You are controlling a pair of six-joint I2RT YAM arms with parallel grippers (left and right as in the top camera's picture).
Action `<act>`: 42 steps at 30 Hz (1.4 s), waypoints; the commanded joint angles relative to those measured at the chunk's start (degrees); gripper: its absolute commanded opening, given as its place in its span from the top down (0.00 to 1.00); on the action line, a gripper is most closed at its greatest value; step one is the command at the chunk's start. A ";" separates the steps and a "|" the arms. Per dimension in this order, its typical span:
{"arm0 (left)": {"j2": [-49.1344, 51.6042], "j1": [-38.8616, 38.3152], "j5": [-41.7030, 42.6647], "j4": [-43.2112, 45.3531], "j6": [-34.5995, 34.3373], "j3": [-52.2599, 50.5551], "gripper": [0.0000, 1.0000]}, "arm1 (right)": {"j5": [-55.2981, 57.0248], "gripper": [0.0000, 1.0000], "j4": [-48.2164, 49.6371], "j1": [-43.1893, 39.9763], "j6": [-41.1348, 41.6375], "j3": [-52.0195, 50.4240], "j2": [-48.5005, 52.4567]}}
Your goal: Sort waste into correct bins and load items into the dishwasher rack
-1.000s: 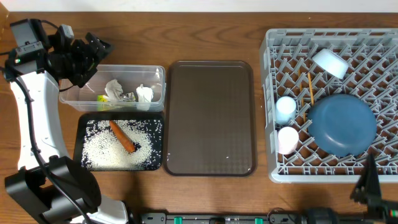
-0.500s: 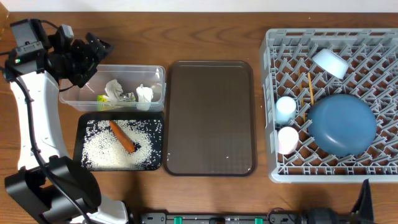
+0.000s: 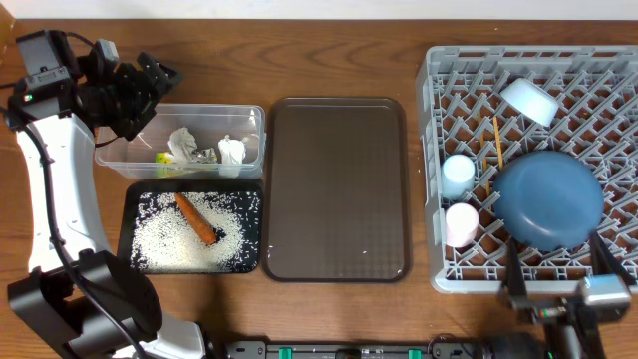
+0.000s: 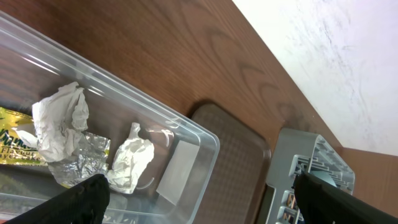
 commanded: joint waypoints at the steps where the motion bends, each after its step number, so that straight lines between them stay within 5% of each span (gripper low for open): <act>1: 0.39 0.31 -0.48 -0.17 -0.09 -0.39 0.04 | -5.05 0.01 7.19 0.28 4.28 -6.36 -0.37; 9: 0.39 0.31 -0.48 -0.15 -0.09 -0.39 0.04 | -1.31 0.01 36.81 0.28 19.37 -26.10 -0.39; 16: 0.39 0.31 -0.48 -0.17 -0.09 -0.39 0.04 | 1.90 0.01 48.15 0.28 27.54 -38.14 -0.39; 26: 0.39 0.31 -0.48 -0.15 -0.09 -0.39 0.04 | 2.45 0.01 30.58 0.37 26.45 -39.15 -0.42; 42: 0.39 0.31 -0.48 -0.17 -0.07 -0.39 0.04 | 1.27 0.01 30.73 0.37 5.53 -39.15 -0.44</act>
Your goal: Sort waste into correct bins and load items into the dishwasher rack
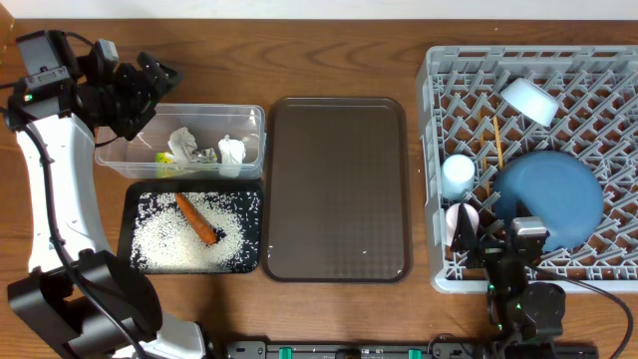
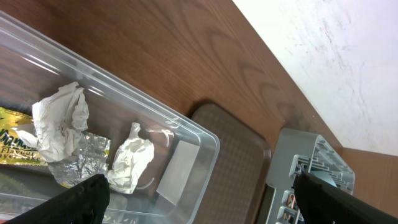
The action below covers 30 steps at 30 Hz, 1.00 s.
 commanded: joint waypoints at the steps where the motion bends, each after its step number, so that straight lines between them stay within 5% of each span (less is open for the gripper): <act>1: 0.39 0.31 -0.48 -0.15 -0.09 -0.39 0.04 | -0.22 0.01 -0.26 0.37 -3.91 -0.07 -0.44; 30: 0.39 0.33 -0.48 -0.13 -0.09 -0.39 0.04 | -0.17 0.01 -0.24 0.33 -8.79 -0.07 -0.44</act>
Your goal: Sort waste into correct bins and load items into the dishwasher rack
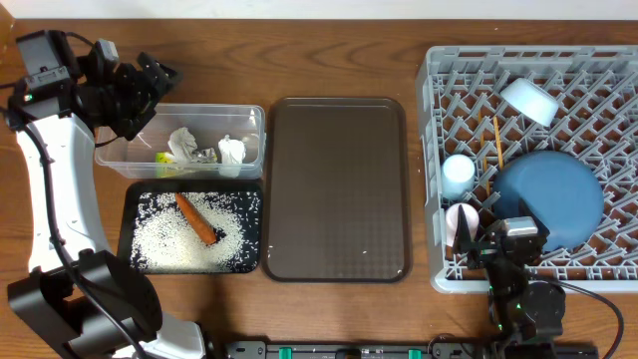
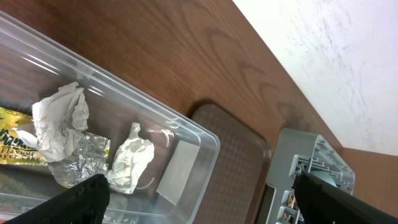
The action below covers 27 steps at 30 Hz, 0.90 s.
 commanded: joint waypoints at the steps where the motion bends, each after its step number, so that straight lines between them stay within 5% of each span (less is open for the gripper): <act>1: 0.39 0.31 -0.48 -0.15 -0.09 -0.39 0.04 | -0.17 0.01 -0.24 0.33 -0.74 -0.07 -0.44; 16: -0.81 0.26 -0.48 -0.20 -0.09 -0.44 0.03 | -0.17 0.01 -0.24 0.33 -0.74 -0.07 -0.44; 27: -17.00 -0.46 -0.48 -0.20 -0.09 -0.44 0.03 | -0.17 0.01 -0.24 0.33 -0.74 -0.07 -0.44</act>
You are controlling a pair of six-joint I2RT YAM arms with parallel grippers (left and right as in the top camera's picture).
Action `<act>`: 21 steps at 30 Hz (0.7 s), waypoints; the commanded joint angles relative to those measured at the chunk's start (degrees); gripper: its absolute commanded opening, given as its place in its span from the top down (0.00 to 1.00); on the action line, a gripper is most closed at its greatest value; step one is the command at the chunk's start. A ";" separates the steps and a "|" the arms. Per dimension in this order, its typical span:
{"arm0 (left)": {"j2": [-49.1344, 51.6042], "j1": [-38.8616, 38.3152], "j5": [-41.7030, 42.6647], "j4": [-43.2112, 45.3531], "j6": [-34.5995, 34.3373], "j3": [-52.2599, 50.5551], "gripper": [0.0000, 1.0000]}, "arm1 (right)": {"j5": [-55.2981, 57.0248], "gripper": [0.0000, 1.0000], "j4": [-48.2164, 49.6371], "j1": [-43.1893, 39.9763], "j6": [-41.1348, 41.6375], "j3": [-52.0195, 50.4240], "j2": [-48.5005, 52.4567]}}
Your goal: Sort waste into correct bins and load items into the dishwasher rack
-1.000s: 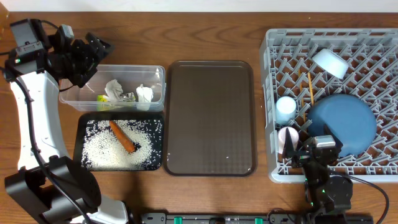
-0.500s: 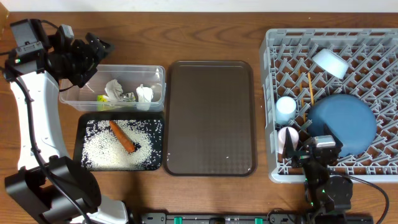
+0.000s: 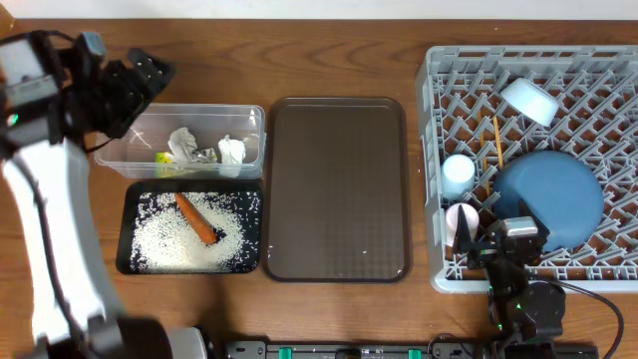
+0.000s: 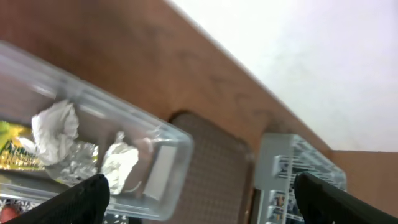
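Note:
My left gripper (image 3: 140, 85) hovers over the far left corner of the clear waste bin (image 3: 261, 140), blurred by motion. Its fingers (image 4: 81, 199) stand wide apart in the wrist view, nothing between them. Crumpled paper (image 4: 59, 121), foil and a yellow wrapper lie in the bin. In front of it a black tray (image 3: 125, 229) holds rice and an orange stick (image 3: 197, 217). The grey dishwasher rack (image 3: 434, 150) at the right holds a blue bowl (image 3: 550, 197), a white bowl (image 3: 528, 100), two cups and chopsticks (image 3: 495, 140). My right gripper (image 3: 503, 239) sits folded at the rack's front edge; its jaws are hidden.
A brown serving tray (image 3: 337, 189) lies between the bins and the rack with nothing on it. A white cup (image 3: 458, 175) and a pink cup (image 3: 459, 221) stand at the rack's left side, close to my right arm.
My left arm has shifted and lifted: its wrist view now shows the bin smaller and lower, with more of the wall, all blurred. The right arm has not moved.
At first my right gripper lay low at the rack's front edge with fingers spread before the blue bowl. Then that arm stood folded up beside the pink cup and stayed there. My left gripper hung open and still over the clear bin until its shift now.

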 commanded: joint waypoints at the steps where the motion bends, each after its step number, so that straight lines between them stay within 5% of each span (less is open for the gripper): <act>1: -7.32 -0.81 -0.28 -0.15 -0.09 0.11 0.04 | -0.17 0.01 -0.24 0.33 -0.74 -0.07 -0.44; 21: -42.27 -31.52 -0.26 -0.17 -0.09 -0.90 0.04 | -0.17 0.01 -0.24 0.33 -0.74 -0.07 -0.44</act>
